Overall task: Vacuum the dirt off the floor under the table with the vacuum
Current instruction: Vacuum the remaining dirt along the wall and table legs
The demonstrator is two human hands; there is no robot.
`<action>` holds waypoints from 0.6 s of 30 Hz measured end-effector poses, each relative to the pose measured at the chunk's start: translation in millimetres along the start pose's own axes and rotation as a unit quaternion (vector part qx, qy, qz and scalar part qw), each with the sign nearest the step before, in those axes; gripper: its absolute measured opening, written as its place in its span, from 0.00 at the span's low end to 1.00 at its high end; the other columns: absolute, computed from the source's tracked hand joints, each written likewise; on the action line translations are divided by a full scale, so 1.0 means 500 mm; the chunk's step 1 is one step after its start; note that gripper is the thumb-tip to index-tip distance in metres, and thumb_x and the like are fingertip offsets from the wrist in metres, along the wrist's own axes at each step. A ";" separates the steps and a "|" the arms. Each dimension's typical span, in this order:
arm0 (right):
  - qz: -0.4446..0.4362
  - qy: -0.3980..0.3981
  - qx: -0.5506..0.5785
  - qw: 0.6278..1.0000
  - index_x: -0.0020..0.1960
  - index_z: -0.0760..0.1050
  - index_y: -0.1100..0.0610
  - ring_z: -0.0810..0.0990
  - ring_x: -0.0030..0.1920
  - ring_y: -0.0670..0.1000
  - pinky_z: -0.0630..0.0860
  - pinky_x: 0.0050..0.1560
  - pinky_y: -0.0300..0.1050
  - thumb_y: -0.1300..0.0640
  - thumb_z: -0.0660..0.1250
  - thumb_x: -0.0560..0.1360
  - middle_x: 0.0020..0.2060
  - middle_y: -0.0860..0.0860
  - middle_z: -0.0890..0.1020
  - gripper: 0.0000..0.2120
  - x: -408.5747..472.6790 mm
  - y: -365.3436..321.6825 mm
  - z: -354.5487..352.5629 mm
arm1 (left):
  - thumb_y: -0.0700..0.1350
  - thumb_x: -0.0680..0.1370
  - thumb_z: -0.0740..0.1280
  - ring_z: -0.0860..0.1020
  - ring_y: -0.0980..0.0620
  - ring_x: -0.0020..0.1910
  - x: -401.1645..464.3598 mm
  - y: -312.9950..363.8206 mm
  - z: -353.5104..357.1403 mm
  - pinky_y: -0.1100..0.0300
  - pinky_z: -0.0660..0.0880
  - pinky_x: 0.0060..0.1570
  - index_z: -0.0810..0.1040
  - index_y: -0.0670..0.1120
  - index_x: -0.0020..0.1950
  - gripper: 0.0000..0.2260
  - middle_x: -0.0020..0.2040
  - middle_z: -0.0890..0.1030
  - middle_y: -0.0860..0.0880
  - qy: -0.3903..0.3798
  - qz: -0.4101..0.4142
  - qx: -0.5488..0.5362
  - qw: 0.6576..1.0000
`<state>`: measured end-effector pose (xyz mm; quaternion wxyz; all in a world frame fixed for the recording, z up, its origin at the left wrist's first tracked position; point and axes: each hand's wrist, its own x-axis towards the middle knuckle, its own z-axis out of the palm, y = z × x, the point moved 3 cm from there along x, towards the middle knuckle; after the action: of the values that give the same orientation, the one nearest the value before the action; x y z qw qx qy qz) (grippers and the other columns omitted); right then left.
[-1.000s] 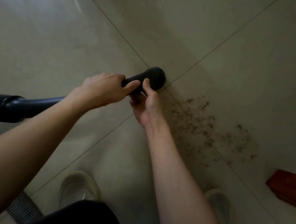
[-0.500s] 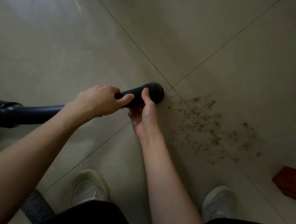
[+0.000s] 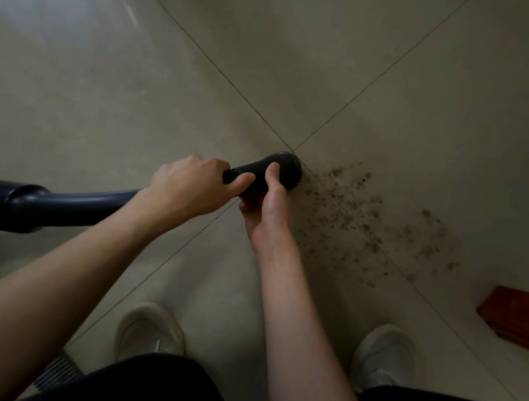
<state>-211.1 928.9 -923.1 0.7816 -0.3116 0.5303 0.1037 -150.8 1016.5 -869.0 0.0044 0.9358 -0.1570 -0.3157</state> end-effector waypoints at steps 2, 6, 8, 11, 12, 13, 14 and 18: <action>-0.005 0.004 0.003 1.000 0.66 0.71 0.62 0.78 0.42 0.50 0.70 0.34 0.38 0.45 0.61 0.79 0.51 0.57 0.80 0.24 0.005 -0.010 -0.001 | 0.66 0.78 0.49 0.75 0.53 0.32 0.007 0.009 -0.004 0.61 0.69 0.28 0.76 0.49 0.57 0.26 0.35 0.75 0.49 0.004 0.002 0.004 1.000; -0.012 0.004 -0.005 1.000 0.66 0.71 0.61 0.78 0.41 0.50 0.70 0.34 0.38 0.44 0.60 0.79 0.51 0.57 0.80 0.24 0.009 -0.026 -0.002 | 0.65 0.78 0.50 0.74 0.53 0.31 0.016 0.023 -0.010 0.62 0.67 0.27 0.75 0.48 0.56 0.25 0.34 0.74 0.49 0.000 0.002 -0.004 1.000; -0.009 0.002 -0.007 1.000 0.66 0.71 0.61 0.78 0.41 0.49 0.71 0.35 0.38 0.45 0.60 0.79 0.49 0.56 0.80 0.24 0.005 -0.027 -0.005 | 0.65 0.78 0.50 0.74 0.53 0.31 0.015 0.025 -0.009 0.62 0.66 0.26 0.75 0.48 0.56 0.25 0.34 0.74 0.49 -0.003 -0.001 -0.007 1.000; 0.001 -0.004 -0.003 1.000 0.67 0.70 0.61 0.78 0.42 0.49 0.71 0.36 0.38 0.45 0.59 0.80 0.47 0.54 0.80 0.24 -0.004 -0.021 -0.015 | 0.65 0.78 0.50 0.74 0.54 0.31 0.006 0.028 -0.001 0.62 0.66 0.27 0.75 0.49 0.55 0.25 0.34 0.74 0.49 -0.002 0.001 0.005 1.000; 0.004 -0.004 -0.003 1.000 0.67 0.70 0.61 0.78 0.42 0.49 0.70 0.36 0.38 0.44 0.58 0.80 0.47 0.54 0.80 0.24 -0.007 -0.017 -0.020 | 0.65 0.78 0.50 0.74 0.54 0.31 0.002 0.030 0.002 0.62 0.67 0.27 0.75 0.49 0.55 0.25 0.34 0.74 0.50 -0.004 0.003 0.010 1.000; 0.006 -0.004 -0.003 1.000 0.67 0.70 0.61 0.78 0.42 0.49 0.70 0.36 0.38 0.44 0.58 0.80 0.48 0.54 0.80 0.24 -0.010 -0.014 -0.025 | 0.65 0.78 0.49 0.74 0.54 0.31 -0.001 0.032 0.004 0.62 0.67 0.27 0.75 0.49 0.56 0.25 0.34 0.74 0.50 -0.007 0.005 0.013 1.000; 0.008 -0.004 -0.003 1.000 0.67 0.70 0.61 0.78 0.42 0.49 0.70 0.35 0.38 0.44 0.57 0.80 0.48 0.55 0.80 0.24 -0.013 -0.011 -0.030 | 0.65 0.78 0.49 0.74 0.54 0.31 -0.005 0.035 0.007 0.62 0.67 0.27 0.75 0.49 0.56 0.25 0.34 0.74 0.50 -0.007 0.007 0.016 1.000; 0.006 -0.011 -0.011 1.000 0.67 0.70 0.62 0.78 0.39 0.49 0.68 0.32 0.38 0.44 0.57 0.80 0.45 0.54 0.80 0.24 -0.016 -0.016 -0.047 | 0.65 0.78 0.49 0.75 0.53 0.32 -0.014 0.048 0.014 0.60 0.72 0.31 0.75 0.49 0.56 0.25 0.35 0.74 0.49 -0.006 0.016 0.018 1.000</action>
<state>-228.5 910.0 -918.9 0.7835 -0.3162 0.5220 0.1174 -167.3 996.4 -868.0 -0.0081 0.9312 -0.1777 -0.3180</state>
